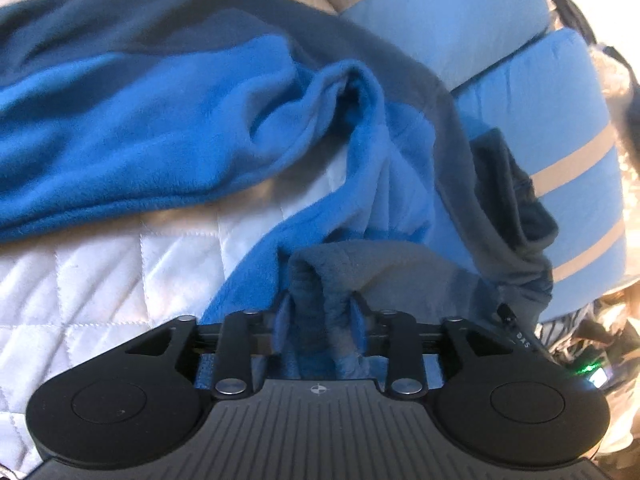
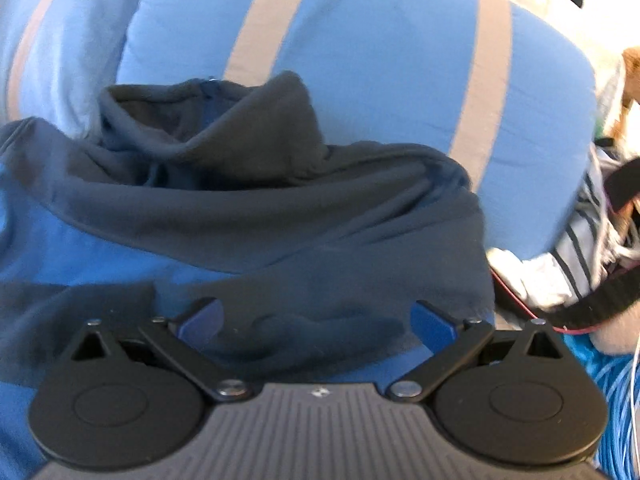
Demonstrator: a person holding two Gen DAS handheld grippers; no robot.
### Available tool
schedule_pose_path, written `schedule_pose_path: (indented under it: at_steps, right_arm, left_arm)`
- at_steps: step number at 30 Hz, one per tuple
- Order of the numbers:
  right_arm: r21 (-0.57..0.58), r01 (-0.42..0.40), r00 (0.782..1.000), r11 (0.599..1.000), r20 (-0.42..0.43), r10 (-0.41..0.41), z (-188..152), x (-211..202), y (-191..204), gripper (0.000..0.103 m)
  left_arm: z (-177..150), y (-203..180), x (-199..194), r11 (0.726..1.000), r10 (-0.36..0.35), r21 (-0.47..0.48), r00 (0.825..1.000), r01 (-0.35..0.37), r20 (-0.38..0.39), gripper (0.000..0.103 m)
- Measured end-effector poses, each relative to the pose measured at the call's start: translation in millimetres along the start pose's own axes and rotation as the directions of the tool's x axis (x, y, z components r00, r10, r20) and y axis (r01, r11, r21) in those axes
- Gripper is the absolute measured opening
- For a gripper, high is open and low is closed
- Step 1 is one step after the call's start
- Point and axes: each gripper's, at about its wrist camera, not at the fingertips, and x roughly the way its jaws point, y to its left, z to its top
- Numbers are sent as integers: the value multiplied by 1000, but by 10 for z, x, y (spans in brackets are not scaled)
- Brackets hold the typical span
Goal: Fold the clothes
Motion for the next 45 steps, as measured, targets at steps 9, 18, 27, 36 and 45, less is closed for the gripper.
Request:
schedule_pose_path:
  at_steps: [9, 18, 27, 36, 45]
  right_arm:
    - [48, -39, 996, 998, 79, 35, -3, -589, 66, 103]
    - [144, -136, 989, 980, 79, 126, 15, -798, 36, 103]
    - [212, -204, 978, 956, 76, 192, -107, -1175, -44, 103]
    - [257, -221, 975, 941, 42, 218, -376, -1303, -75, 103]
    - [261, -241, 969, 935, 19, 244, -627, -1422, -80, 103]
  left_arm:
    - [32, -129, -308, 999, 14, 27, 988, -18, 154, 50]
    - [37, -281, -401, 993, -74, 101, 976, 54, 205, 52]
    - [-74, -318, -467, 982, -161, 144, 948, 125, 276, 67]
    - [-427, -652, -426, 976, -163, 195, 913, 95, 374, 76]
    - [-1220, -988, -323, 931, -107, 363, 917, -43, 383, 81]
